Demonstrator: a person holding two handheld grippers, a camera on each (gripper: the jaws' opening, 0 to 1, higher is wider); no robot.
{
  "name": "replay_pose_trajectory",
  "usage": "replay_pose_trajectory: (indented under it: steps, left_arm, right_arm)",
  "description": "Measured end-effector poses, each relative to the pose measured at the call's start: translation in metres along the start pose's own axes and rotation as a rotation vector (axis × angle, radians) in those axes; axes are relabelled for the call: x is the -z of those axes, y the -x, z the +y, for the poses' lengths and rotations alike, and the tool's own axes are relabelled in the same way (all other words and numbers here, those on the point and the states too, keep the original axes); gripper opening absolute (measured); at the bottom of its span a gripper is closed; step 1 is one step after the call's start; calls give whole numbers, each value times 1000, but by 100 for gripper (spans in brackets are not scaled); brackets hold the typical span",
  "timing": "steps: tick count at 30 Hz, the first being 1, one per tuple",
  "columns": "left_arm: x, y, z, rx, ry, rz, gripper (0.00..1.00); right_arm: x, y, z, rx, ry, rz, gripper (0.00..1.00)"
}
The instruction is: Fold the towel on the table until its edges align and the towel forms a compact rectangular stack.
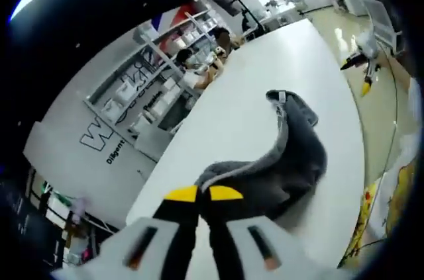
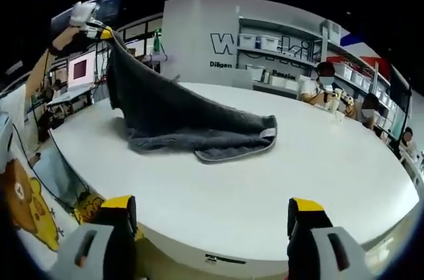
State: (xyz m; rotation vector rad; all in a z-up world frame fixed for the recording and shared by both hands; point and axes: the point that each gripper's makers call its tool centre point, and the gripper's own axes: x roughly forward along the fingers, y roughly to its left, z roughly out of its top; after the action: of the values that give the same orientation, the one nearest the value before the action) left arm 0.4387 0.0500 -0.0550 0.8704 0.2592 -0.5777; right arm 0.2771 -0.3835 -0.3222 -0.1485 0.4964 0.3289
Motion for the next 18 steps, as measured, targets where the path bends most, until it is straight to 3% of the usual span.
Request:
replay_pose_trajectory:
  steps: [3,4,7,10,12,13,15,17,18]
  left_arm:
    - [5,13,3,21,30,60,5]
    - [20,14,8,32,34,147,5]
    - [53,-1,15,63,57,292,5]
    - [116,-37,20,123,84,512,5]
    - [142,-62,29,142,87,564,5]
    - [164,-89,38,115,162,572,5]
    - [185,-123,53,90,213,550,5]
    - [208,-149,61,90,224,559,5]
    - [220,-160,65,72,272,576,5]
  right_arm:
    - [0,-2,-3,-1,-2,-4,99]
    - [1,-4,-4,-3,-4,-5,99]
    - [3,-9,-4,-7,-6,-1,99]
    - [5,-12,-4,-11,-8,6,99]
    - [7,-13,-4,-12,-8,10,99]
    - [8,-14,-5,-11,-10,13,99]
    - [10,-15,-7,-7,-16,24,99]
    - [13,-15,-9,1,-19,40,99]
    - [15,-15,-10,5,-20,46,99]
